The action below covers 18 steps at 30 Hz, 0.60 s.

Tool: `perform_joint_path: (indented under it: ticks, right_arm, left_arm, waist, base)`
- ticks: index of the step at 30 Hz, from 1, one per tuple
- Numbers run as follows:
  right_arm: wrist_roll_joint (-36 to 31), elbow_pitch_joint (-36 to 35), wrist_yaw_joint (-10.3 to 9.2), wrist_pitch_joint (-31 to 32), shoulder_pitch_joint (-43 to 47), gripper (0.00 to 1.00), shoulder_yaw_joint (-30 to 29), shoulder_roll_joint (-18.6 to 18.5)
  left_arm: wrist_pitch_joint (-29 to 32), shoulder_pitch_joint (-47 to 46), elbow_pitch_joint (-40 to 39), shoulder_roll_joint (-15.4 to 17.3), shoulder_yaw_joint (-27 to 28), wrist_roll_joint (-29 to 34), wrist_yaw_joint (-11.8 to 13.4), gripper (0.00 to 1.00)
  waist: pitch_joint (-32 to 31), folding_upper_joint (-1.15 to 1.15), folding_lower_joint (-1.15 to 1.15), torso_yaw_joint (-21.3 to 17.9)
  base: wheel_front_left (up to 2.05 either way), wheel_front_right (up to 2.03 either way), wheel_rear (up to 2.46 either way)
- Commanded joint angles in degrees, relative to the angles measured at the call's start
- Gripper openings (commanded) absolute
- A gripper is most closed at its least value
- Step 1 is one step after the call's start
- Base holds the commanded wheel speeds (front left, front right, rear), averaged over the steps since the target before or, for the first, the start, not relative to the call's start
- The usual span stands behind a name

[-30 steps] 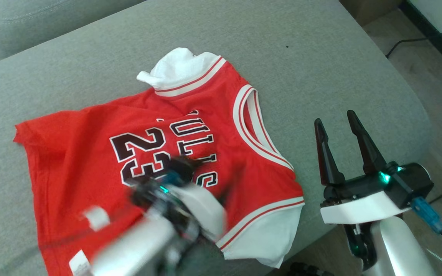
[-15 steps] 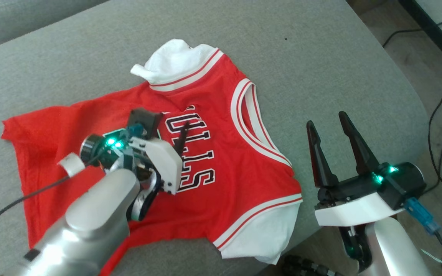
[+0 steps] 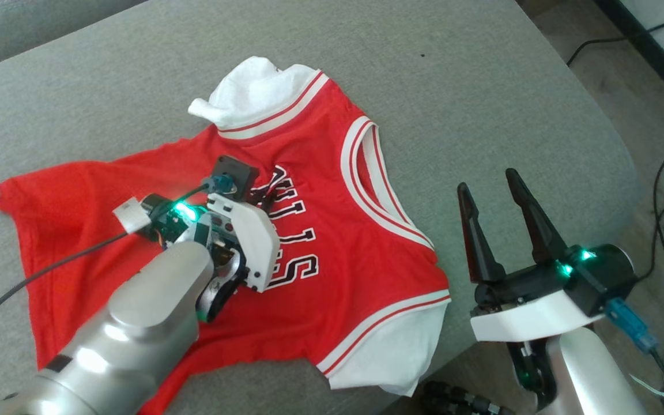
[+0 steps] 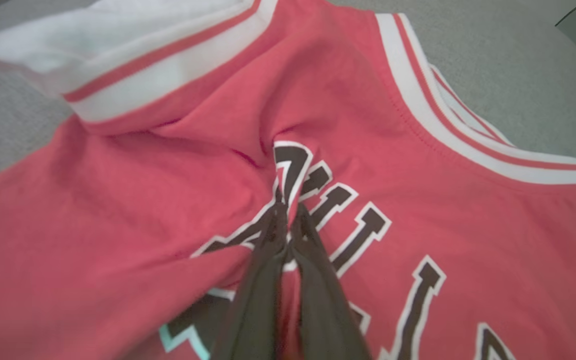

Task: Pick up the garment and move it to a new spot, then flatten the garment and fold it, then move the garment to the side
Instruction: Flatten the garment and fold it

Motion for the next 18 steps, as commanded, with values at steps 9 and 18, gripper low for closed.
perform_joint_path:
  ticks: [9,18]
  right_arm:
    - [-0.1,-2.0,0.44,-0.6,-2.1,1.0,1.2,-0.2]
    - [0.1,-1.7,0.44,-0.6,-3.0,1.0,2.6,-0.2]
  left_arm:
    - [-8.1,-4.6,2.7,3.2,3.8,3.8,5.9,0.0]
    - [-17.9,-12.3,11.7,9.0,7.5,7.9,10.5,0.0]
  waist:
    - [1.3,0.0,0.0,0.6]
    - [2.9,0.0,0.0,-0.7]
  base:
    - [0.0,0.0,0.0]
    - [0.0,0.0,0.0]
